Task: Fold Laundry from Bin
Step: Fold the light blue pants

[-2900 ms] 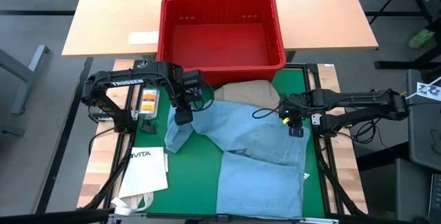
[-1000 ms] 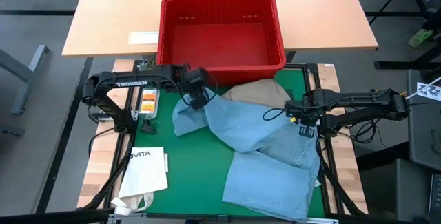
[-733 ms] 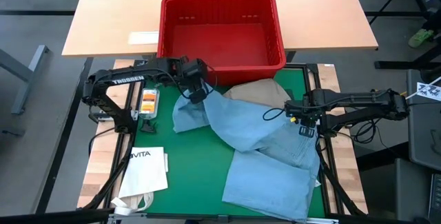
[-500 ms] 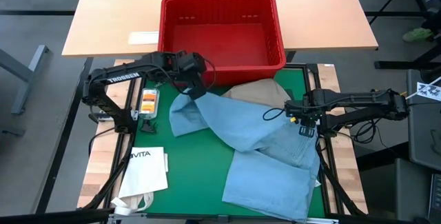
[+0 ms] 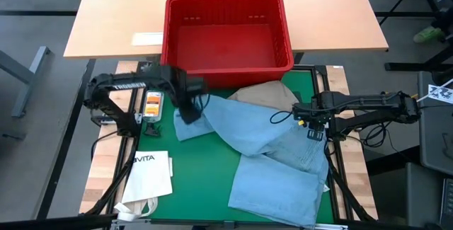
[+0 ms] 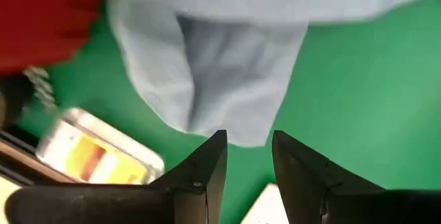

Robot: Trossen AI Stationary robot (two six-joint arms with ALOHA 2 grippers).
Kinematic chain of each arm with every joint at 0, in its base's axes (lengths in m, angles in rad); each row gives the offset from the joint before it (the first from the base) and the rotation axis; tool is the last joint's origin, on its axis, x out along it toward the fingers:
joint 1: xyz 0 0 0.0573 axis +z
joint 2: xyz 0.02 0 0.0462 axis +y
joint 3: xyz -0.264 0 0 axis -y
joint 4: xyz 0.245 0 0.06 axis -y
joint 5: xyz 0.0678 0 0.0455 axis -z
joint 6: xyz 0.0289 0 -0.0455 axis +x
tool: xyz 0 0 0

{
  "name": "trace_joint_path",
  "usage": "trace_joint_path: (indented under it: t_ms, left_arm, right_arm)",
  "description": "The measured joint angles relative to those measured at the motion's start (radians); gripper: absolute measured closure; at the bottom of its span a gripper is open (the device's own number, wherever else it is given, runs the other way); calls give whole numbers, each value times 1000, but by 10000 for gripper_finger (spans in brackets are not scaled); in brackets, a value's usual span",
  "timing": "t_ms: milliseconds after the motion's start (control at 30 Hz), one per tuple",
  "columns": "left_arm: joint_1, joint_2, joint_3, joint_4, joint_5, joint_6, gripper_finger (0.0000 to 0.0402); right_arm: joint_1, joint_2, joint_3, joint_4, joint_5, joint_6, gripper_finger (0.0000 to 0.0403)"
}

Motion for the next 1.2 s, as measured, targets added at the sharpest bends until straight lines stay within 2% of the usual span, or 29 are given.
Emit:
trace_joint_path:
  t_ms: [67, 400, 500, 667, 933, 1100, 1200]
  left_arm:
    - [-49, -1, -67, 40, -1, -35, 290]
    - [-257, 0, -388, 502, -6, -68, 290]
    - [-290, 0, -450, 593, -59, -64, 290]
    - [-317, 0, -519, 646, -170, -39, 290]
    - [-336, 0, -672, 828, -183, -41, 290]
    - [-334, 0, -773, 940, -265, -42, 290]
    - [-332, 0, -823, 1018, -267, -42, 290]
  right_arm:
    - [0, 0, 0, 1, 1, -2, 265]
    - [0, 0, 0, 2, 1, -4, 265]
    - [0, 0, 0, 3, 1, -4, 265]
    - [0, 0, 0, 3, 1, -4, 265]
    - [0, 0, 0, 3, 1, -4, 265]
    - [0, 0, 0, 3, 1, -4, 265]
    - [0, 0, 0, 3, 1, -4, 265]
